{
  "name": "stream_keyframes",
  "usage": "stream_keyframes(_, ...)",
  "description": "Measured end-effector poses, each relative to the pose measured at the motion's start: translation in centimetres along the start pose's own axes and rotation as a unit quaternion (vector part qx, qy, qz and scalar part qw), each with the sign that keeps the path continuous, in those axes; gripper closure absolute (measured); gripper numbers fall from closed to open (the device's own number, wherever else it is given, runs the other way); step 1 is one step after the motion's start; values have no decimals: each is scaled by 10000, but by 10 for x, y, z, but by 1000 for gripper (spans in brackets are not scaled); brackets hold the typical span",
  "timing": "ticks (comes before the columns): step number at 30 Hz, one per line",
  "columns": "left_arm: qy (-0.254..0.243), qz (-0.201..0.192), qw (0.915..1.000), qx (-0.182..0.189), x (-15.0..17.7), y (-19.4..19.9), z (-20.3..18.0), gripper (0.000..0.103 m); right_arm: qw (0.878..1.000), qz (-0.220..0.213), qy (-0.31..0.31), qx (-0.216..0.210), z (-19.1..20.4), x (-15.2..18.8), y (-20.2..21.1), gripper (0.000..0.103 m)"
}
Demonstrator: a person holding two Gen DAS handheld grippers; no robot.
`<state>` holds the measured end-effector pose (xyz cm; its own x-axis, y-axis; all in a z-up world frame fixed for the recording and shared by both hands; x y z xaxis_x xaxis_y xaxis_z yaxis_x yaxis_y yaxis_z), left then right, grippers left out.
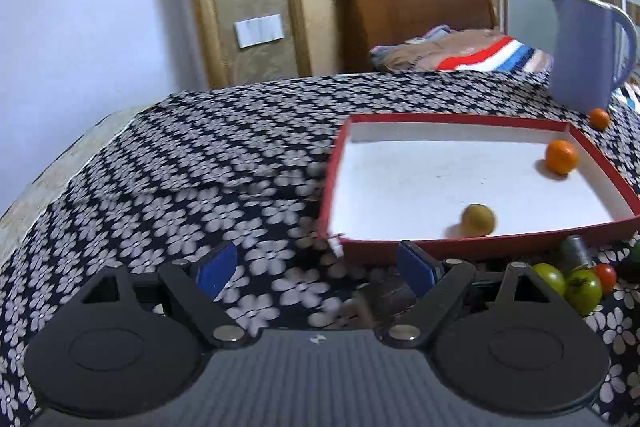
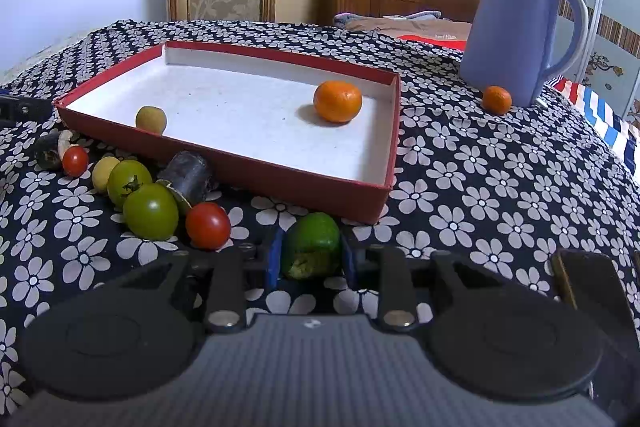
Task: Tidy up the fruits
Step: 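Grasp the green pepper with the right tool while the left tool grasps the dark cylinder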
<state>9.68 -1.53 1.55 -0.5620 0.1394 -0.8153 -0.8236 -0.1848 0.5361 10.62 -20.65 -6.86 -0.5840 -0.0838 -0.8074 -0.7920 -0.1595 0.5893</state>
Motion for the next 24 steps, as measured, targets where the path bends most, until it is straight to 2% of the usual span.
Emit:
stream_keyframes(4, -37, 365, 9993, 77, 0, -12, -16, 16, 10000, -41, -14, -16, -1, 2, 0, 75)
stream_keyframes(5, -19, 477, 9989, -12, 2, -15, -18, 16, 10000, -48, -33, -27, -2, 2, 0, 75)
stream_keyframes(6, 21, 570, 9983, -80, 3, -18, -18, 16, 10000, -54, -45, -39, -2, 2, 0, 75)
stream_keyframes(9, 234, 678, 9974, 40, 5, -18, -11, 17, 9999, -71, -65, -60, -3, 2, 0, 75)
stream_keyframes(11, 401, 811, 9954, 302, 7, -17, -6, 37, 9999, -77, -51, -62, -3, 2, -1, 75)
stream_keyframes(13, 659, 1010, 9911, 563, 6, -17, -3, 47, 9999, -90, -56, -69, -3, 2, -1, 75)
stream_keyframes(16, 733, 1002, 9912, 459, 7, -20, -7, 47, 9999, -111, -77, -81, -3, 2, -1, 75)
stream_keyframes(19, 1056, 1137, 9852, 732, 8, -22, 2, 58, 9998, -128, -130, -103, -5, 3, 0, 75)
stream_keyframes(24, 844, 987, 9898, 592, 8, -12, 11, 60, 9998, -143, -106, -102, -5, 2, 1, 75)
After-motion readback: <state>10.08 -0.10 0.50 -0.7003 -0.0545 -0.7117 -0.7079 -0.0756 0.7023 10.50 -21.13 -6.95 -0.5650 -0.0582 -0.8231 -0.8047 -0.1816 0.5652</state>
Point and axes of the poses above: each gripper's, at about its wrist camera, not at the fingertips, and y roughly against the way its jaws point, z to its left, x to its underside, the point moved 1 cm from there along -y, roughly the way its jaws point, and after that the axes turned 9 degrees about -x, right-handed, at the moved point
